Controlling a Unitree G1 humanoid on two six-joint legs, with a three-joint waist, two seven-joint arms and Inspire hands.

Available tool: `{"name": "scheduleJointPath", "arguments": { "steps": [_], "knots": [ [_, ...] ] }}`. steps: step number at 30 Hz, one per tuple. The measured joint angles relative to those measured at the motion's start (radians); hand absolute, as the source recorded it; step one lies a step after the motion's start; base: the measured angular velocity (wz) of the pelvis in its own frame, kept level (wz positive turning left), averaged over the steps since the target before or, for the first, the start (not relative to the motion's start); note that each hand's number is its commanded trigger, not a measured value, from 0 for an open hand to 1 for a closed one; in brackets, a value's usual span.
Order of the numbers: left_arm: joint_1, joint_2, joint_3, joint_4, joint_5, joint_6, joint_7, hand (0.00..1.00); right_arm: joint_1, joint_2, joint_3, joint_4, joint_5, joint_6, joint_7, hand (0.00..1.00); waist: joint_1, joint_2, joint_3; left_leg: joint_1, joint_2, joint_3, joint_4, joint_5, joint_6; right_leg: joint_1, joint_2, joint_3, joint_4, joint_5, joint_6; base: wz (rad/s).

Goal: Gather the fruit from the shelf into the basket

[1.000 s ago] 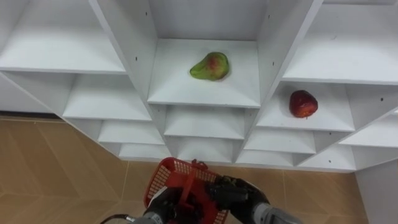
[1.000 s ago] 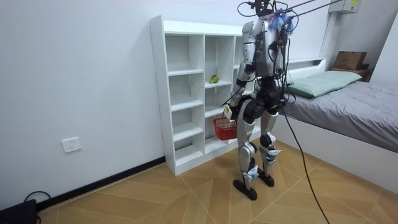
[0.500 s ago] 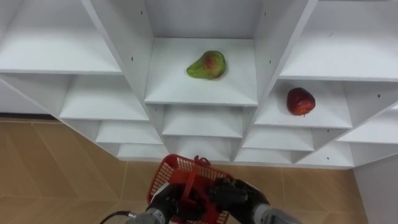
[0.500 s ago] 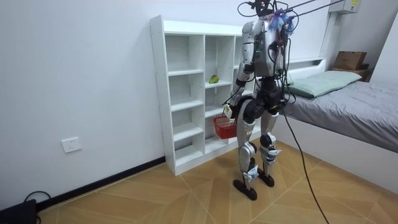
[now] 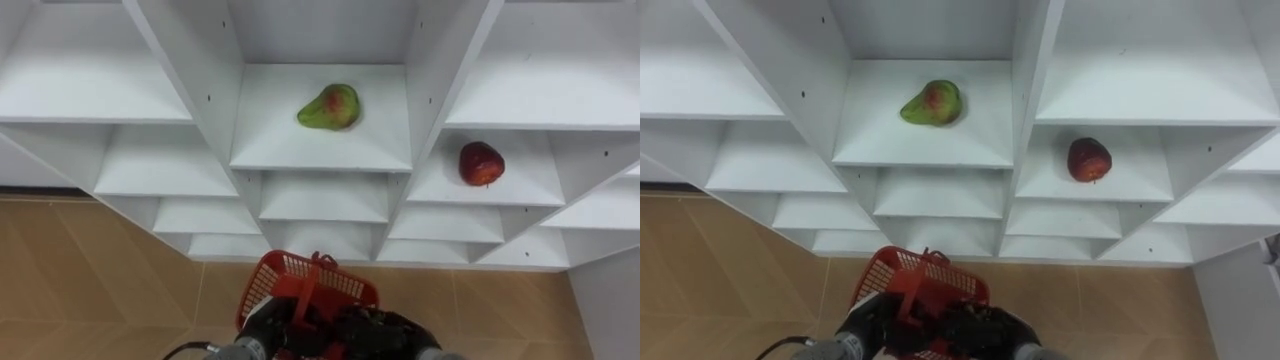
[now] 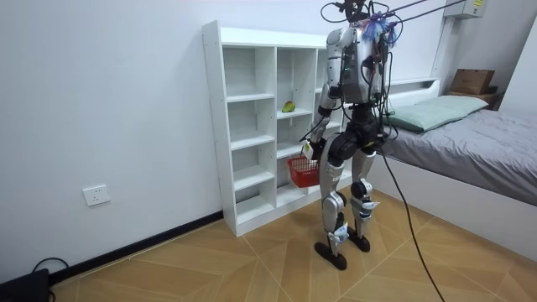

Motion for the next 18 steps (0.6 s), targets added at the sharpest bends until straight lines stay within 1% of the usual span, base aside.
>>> {"name": "scheduleJointPath", "arguments": {
  "steps": [4, 6, 11, 18],
  "knots": [
    [-0.001, 0.003, -0.012, 0.017, 0.000, 0.000, -0.002, 1.00, 0.001, -0.005, 0.010, 0.035, 0.000, 0.001, -0.001, 0.00, -0.001, 0.000, 0.0002, 0.007, 0.000, 0.000, 0.001, 0.000, 0.000, 0.007, 0.000, -0.001, 0.000, 0.000, -0.001, 0.00],
    [-0.001, 0.004, -0.012, 0.023, 0.000, 0.000, -0.004, 1.00, 0.002, -0.017, 0.021, 0.036, 0.000, 0.001, -0.001, 0.00, -0.001, 0.000, 0.0005, 0.007, 0.000, 0.000, 0.002, 0.001, -0.001, 0.007, 0.000, -0.001, 0.001, 0.001, -0.001, 0.00],
    [-0.001, 0.003, -0.024, 0.028, 0.000, 0.000, -0.006, 1.00, 0.002, -0.016, 0.021, 0.036, 0.000, 0.001, -0.001, 0.00, -0.001, -0.001, 0.0014, 0.003, 0.000, 0.000, 0.007, 0.001, -0.001, 0.007, 0.002, -0.001, 0.001, 0.001, -0.002, 0.00],
    [-0.003, 0.008, -0.032, 0.030, 0.000, 0.002, -0.007, 1.00, 0.001, -0.016, 0.023, 0.035, -0.001, 0.001, -0.001, 0.00, -0.001, -0.009, 0.0078, -0.002, 0.000, 0.000, 0.007, 0.001, -0.001, 0.005, 0.002, 0.001, -0.006, 0.001, -0.002, 0.00]
  ]
}}
